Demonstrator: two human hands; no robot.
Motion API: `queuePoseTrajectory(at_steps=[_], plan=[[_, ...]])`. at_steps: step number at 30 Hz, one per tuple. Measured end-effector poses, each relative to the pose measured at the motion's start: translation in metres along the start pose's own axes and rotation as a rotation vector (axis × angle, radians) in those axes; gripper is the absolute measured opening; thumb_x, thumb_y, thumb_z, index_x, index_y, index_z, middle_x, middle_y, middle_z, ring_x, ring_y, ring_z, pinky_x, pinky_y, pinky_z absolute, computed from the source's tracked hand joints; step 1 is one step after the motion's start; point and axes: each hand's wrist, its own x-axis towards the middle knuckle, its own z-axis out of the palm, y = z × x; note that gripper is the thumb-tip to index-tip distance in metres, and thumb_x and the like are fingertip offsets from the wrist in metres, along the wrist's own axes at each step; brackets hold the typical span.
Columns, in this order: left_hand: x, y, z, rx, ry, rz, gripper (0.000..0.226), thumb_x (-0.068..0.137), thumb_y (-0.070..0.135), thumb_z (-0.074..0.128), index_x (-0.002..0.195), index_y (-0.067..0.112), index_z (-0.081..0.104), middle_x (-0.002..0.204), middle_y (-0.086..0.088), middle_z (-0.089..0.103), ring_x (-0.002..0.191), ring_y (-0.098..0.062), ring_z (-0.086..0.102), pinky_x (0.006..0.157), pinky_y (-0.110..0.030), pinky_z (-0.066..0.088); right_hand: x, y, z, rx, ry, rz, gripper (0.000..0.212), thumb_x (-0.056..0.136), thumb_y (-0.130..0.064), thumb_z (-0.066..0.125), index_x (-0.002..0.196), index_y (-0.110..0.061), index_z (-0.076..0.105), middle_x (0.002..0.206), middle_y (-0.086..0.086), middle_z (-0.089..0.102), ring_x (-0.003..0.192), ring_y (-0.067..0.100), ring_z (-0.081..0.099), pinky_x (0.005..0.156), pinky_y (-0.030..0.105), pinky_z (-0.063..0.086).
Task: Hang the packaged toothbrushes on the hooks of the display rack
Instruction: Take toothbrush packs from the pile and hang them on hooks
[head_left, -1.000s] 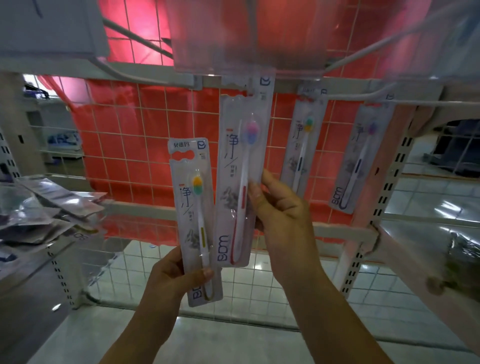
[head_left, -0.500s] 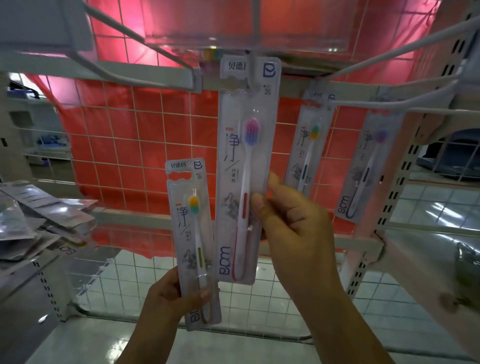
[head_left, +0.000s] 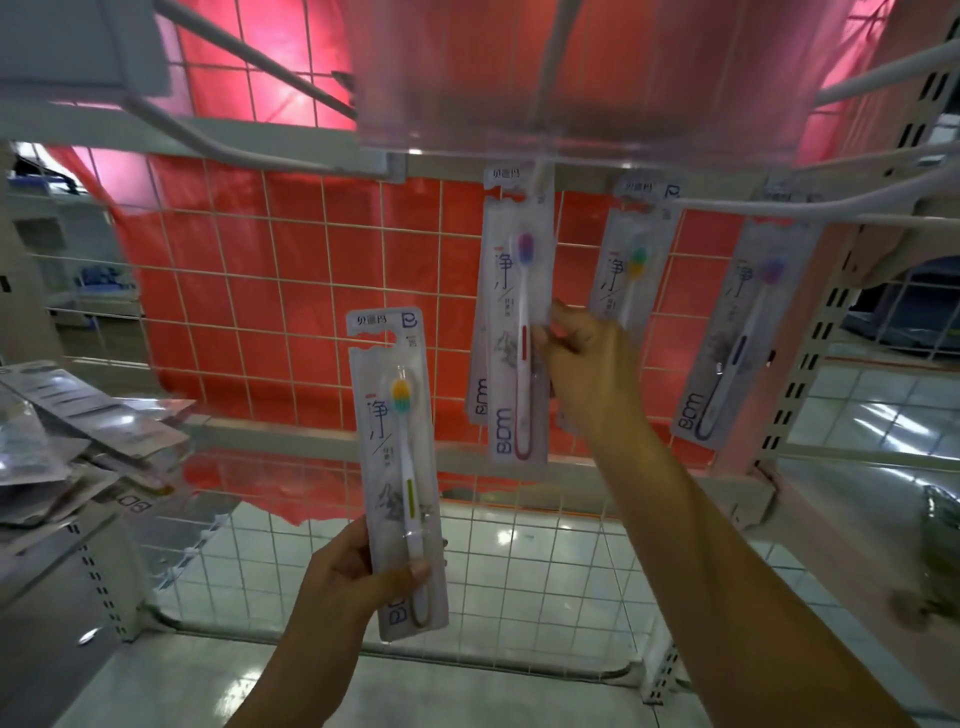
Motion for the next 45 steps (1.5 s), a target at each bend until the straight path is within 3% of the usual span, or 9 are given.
queuePoseTrajectory(at_steps=[4, 9, 13, 16, 19, 27, 32, 42, 45], plan=[[0.005, 0.012, 0.011, 0.018, -0.032, 0.019, 0.060, 0.038, 0.027, 0.078, 0.095, 0.008, 0.069, 0.088, -0.013, 0.073, 0.082, -0.027, 0.070, 0.064, -0.027, 0.057, 0.018, 0.005, 0.000, -0.063, -0.004, 0.025, 0.026, 0.093, -0.007, 0.052, 0.116, -0.006, 0.065, 0.097, 0.010, 0.069, 0.081, 0.022, 0.064, 0.072, 0.021, 0.050], [0.010, 0.026, 0.029, 0.036, -0.088, 0.004, 0.046, 0.052, 0.003, 0.075, 0.096, 0.011, 0.066, 0.086, -0.007, 0.074, 0.080, -0.022, 0.071, 0.063, -0.026, 0.057, 0.003, 0.005, 0.004, -0.078, 0.013, -0.017, 0.022, 0.094, -0.009, 0.051, 0.098, 0.000, 0.070, 0.064, 0.004, 0.063, 0.047, 0.000, 0.047, 0.050, 0.017, 0.039], [0.009, 0.034, 0.041, 0.013, -0.113, 0.018, 0.041, 0.057, 0.004, 0.069, 0.097, 0.015, 0.064, 0.083, -0.001, 0.074, 0.078, -0.017, 0.071, 0.064, -0.026, 0.058, -0.021, 0.009, -0.004, -0.037, -0.045, 0.118, 0.033, 0.094, -0.011, 0.052, 0.124, 0.002, 0.057, 0.098, 0.010, 0.067, 0.084, 0.014, 0.059, 0.074, 0.021, 0.045], [0.004, 0.035, 0.048, 0.028, -0.148, 0.024, 0.042, 0.061, 0.003, 0.074, 0.102, 0.010, 0.064, 0.091, -0.007, 0.074, 0.084, -0.021, 0.070, 0.067, -0.028, 0.057, -0.052, 0.014, -0.015, 0.113, -0.043, 0.210, 0.034, 0.092, -0.007, 0.054, 0.126, -0.005, 0.057, 0.118, 0.007, 0.064, 0.100, 0.011, 0.058, 0.087, 0.020, 0.045], [-0.001, 0.031, 0.052, 0.022, -0.160, 0.009, 0.038, 0.061, 0.005, 0.069, 0.099, 0.011, 0.064, 0.085, -0.003, 0.074, 0.079, -0.017, 0.070, 0.064, -0.024, 0.056, -0.084, 0.018, -0.023, 0.277, -0.057, 0.273, 0.027, 0.091, -0.009, 0.056, 0.117, -0.011, 0.063, 0.109, 0.003, 0.069, 0.096, 0.012, 0.065, 0.087, 0.027, 0.052], [-0.015, 0.018, 0.066, 0.037, -0.216, -0.006, 0.042, 0.063, 0.006, 0.074, 0.103, 0.010, 0.064, 0.090, -0.009, 0.073, 0.084, -0.024, 0.070, 0.066, -0.025, 0.056, -0.131, 0.014, -0.034, 0.554, -0.264, 0.375, 0.014, 0.082, -0.017, 0.064, 0.092, -0.026, 0.069, 0.085, -0.006, 0.073, 0.080, 0.003, 0.067, 0.065, 0.013, 0.050], [-0.020, 0.016, 0.071, 0.037, -0.264, 0.016, 0.052, 0.054, 0.018, 0.078, 0.105, 0.014, 0.066, 0.096, -0.010, 0.072, 0.089, -0.023, 0.069, 0.068, -0.024, 0.055, -0.137, 0.015, -0.035, 0.536, -0.279, 0.385, 0.021, 0.080, -0.012, 0.068, 0.099, -0.019, 0.070, 0.097, 0.001, 0.073, 0.093, 0.013, 0.068, 0.080, 0.028, 0.056], [-0.021, 0.016, 0.074, 0.088, -0.269, 0.018, 0.051, 0.058, 0.015, 0.085, 0.104, 0.018, 0.064, 0.094, -0.004, 0.073, 0.090, -0.022, 0.069, 0.070, -0.027, 0.058, -0.142, 0.013, -0.035, 0.517, -0.218, 0.393, 0.017, 0.081, -0.006, 0.067, 0.092, -0.019, 0.069, 0.088, -0.003, 0.074, 0.083, 0.009, 0.068, 0.070, 0.019, 0.053], [-0.024, 0.020, 0.071, 0.158, -0.256, 0.046, 0.039, 0.063, 0.016, 0.070, 0.101, 0.024, 0.063, 0.092, 0.005, 0.074, 0.088, -0.014, 0.070, 0.070, -0.023, 0.057, -0.141, 0.012, -0.033, 0.574, -0.223, 0.414, 0.017, 0.080, -0.003, 0.066, 0.093, -0.014, 0.069, 0.088, -0.001, 0.074, 0.084, 0.012, 0.069, 0.070, 0.020, 0.053]])
